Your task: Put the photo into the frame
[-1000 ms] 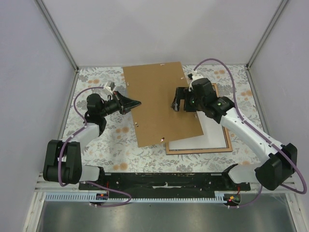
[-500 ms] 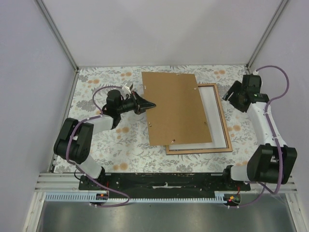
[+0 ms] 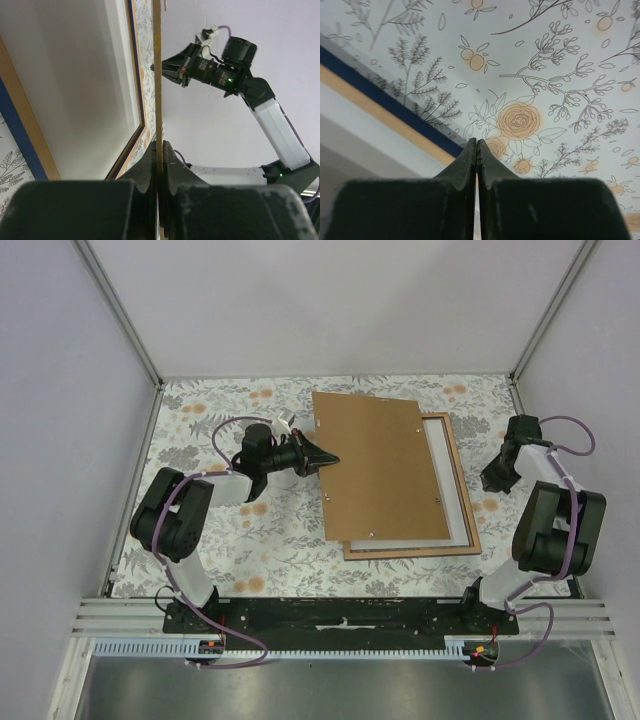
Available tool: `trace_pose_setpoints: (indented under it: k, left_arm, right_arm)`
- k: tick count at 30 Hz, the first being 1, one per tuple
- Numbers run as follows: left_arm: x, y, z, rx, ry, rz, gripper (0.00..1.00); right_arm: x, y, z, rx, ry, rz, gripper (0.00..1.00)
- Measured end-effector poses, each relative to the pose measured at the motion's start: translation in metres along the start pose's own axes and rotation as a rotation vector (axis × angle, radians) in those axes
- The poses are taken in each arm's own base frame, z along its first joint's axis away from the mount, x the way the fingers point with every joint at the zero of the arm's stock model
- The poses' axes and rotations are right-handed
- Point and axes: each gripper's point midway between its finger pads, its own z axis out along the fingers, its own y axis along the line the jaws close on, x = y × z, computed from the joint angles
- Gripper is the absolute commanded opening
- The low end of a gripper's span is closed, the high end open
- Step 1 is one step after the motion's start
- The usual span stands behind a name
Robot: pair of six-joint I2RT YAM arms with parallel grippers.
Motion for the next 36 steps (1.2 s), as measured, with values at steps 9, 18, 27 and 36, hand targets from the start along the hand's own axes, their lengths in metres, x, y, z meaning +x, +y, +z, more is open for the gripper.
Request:
trace_pose_setpoints:
  k: [9,18,27,36]
  left_arm:
    - [0.0,0.001,0.001,0.001,0.003,0.001,0.02]
    - [-0.003,0.004,-0.006,0.008,0.022,0.004,0.02]
    - [-0.018,0.015,-0.019,-0.001,0.012,0.015,0.02]
    - [-0.021,0.029,-0.012,-0.025,0.08,0.056,0.02]
  right_arm:
    - [0.029,-0.007,0.035,0.065,0.13,0.0,0.0]
    - [0.055,0.015,0.031,0.03,0.152,-0.082,0.02]
    - [0.092,0.056,0.02,-0.057,0.197,-0.175,0.05]
    - [0.111,0.077,0.014,-0.124,0.233,-0.227,0.22]
